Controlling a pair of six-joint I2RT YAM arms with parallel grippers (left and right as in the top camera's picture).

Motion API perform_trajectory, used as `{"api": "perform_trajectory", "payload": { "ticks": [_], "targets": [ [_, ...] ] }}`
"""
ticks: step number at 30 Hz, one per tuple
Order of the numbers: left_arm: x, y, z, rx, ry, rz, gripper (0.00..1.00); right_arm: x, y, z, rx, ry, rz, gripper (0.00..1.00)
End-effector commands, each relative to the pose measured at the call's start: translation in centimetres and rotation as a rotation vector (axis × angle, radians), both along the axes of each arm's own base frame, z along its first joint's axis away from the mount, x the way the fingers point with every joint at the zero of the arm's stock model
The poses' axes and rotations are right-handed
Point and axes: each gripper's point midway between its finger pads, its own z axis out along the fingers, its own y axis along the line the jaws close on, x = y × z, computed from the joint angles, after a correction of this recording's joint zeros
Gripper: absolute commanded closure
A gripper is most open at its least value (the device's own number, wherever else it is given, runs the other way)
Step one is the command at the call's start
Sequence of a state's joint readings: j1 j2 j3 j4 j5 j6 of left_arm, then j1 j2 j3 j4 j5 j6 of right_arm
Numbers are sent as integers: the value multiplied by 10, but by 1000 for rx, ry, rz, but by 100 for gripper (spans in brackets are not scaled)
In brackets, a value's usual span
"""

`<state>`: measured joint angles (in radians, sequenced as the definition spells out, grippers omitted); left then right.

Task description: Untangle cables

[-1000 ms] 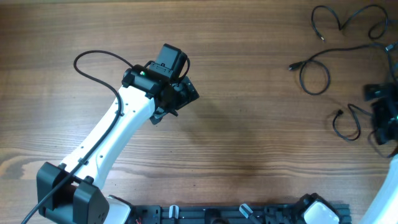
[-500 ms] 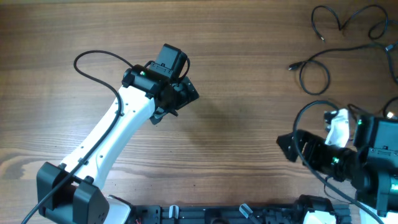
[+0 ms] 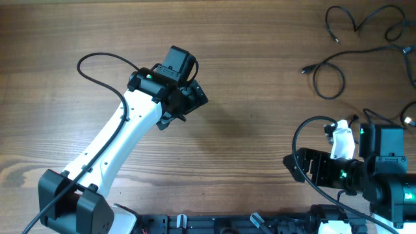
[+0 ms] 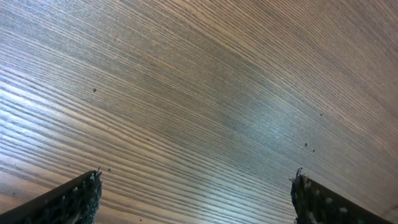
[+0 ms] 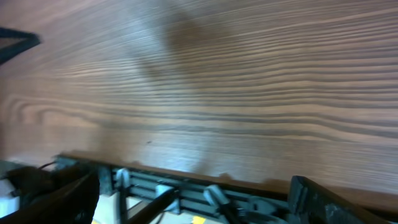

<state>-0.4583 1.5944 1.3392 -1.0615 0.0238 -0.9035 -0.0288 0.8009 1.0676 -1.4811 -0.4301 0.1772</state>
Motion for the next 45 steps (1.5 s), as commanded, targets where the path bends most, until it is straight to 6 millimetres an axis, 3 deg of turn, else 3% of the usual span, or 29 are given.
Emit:
{"api": "perform_trajectory", "payload": {
  "ticks": [1,19,21,27,31,35,45],
  "targets": [
    [1,1,-2,20,-3,-9,0,1,-11,-3,-76,-12,-7,0],
    [1,1,-2,20,-3,-9,0,4,-13,-2,-87,-25,-9,0],
    [1,1,-2,20,-3,-9,0,11,-16,-1,-102,-54,-16,0],
    [1,1,-2,20,-3,-9,0,62,-20,30,-135,-321,-16,0],
    [1,1,-2,20,-3,-9,0,77,-15,47,-168,-501,54,0],
    [1,1,-2,20,-3,-9,0,82,-2,47,-160,-695,102,0],
    [1,1,-2,20,-3,-9,0,87,0,26,-154,-995,75,0]
  ]
}}
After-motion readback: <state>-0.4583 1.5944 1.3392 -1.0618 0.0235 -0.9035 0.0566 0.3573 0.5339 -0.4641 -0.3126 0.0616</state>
